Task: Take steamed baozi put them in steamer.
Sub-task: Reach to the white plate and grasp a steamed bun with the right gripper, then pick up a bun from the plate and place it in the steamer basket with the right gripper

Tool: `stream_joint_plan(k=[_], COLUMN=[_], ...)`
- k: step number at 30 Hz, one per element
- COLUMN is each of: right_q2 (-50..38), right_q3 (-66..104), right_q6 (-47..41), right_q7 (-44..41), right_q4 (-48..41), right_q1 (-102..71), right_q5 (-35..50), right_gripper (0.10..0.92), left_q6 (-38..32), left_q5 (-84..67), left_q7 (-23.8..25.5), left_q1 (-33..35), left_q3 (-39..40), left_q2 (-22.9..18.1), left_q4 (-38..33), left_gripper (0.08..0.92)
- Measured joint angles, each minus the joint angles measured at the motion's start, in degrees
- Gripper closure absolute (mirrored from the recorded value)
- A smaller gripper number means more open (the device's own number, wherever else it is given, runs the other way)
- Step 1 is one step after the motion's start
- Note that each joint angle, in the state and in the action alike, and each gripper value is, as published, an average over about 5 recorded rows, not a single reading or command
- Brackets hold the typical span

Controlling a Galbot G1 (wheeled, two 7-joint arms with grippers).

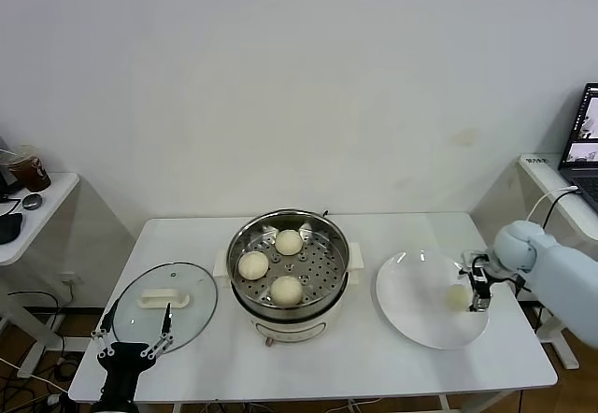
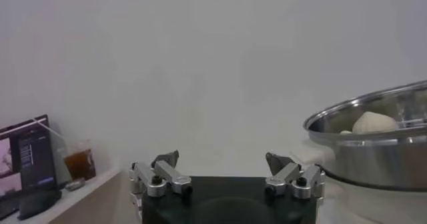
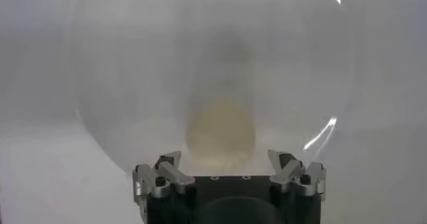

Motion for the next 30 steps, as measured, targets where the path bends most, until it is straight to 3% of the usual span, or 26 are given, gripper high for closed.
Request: stream_joint_plan(k=[11, 21, 30], right_q2=[1.5, -1.0, 0.0], right_q3=[-0.6, -7.4, -22.5], right_q6=[-1.1, -3.9, -10.1], right_q7=[-1.1, -2.0, -0.8], right_q4=[-0.9, 3.6, 12.3], right_q1=[0.6, 8.6, 29.4], right_q5=[-0.1, 5.3, 18.3], right_gripper=[0.424, 0.458, 0.482], left_q6=[0.0, 0.0, 0.0], left_q5=[0.0, -0.2, -0.3], left_q7=[0.0, 0.0, 0.0], left_q1=[0.0, -0.6, -2.0], left_q3=[0.0, 0.3, 1.6], left_q2=[0.0, 0.6, 1.4], left_q4=[-0.1, -0.6, -0.3], left_gripper=[0.177, 0.177, 0.177])
